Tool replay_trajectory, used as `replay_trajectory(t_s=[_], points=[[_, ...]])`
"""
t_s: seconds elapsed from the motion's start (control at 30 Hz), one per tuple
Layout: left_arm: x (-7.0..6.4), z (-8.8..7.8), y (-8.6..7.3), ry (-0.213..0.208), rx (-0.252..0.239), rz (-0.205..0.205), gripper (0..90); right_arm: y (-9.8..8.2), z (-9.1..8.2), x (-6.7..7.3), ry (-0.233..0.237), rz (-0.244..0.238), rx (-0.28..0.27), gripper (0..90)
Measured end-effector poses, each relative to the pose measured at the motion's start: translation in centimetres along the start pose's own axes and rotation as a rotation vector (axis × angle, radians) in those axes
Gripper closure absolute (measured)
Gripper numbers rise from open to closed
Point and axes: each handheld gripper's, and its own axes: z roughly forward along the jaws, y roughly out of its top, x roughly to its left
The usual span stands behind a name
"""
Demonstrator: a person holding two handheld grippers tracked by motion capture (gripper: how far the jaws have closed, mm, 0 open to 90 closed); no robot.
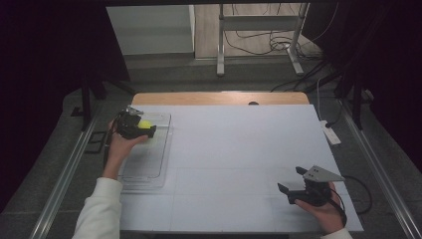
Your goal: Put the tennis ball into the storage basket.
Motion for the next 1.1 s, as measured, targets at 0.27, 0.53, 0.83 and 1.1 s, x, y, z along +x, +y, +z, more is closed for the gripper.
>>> replay_trajectory(t_s=[0.27, 0.53, 0.83, 1.1], points=[[0.2, -2.4, -0.7, -0.042, -0.072, -0.030, 13.5, 0.0, 0.0, 0.1, 0.000, -0.001, 0.000, 10.5], [-0.1, -4.3, -1.1, -0.069, -0.117, -0.037, 13.7, 0.1, 0.1, 0.1, 0.001, -0.006, -0.002, 10.5], [-1.0, -6.3, -2.0, -0.126, -0.168, -0.045, 14.0, 0.2, 0.1, 0.1, 0.003, -0.007, -0.002, 10.5], [-1.6, -8.3, -2.8, -0.134, -0.210, -0.047, 14.0, 0.1, 0.1, -0.1, -0.001, 0.001, -0.002, 10.5]])
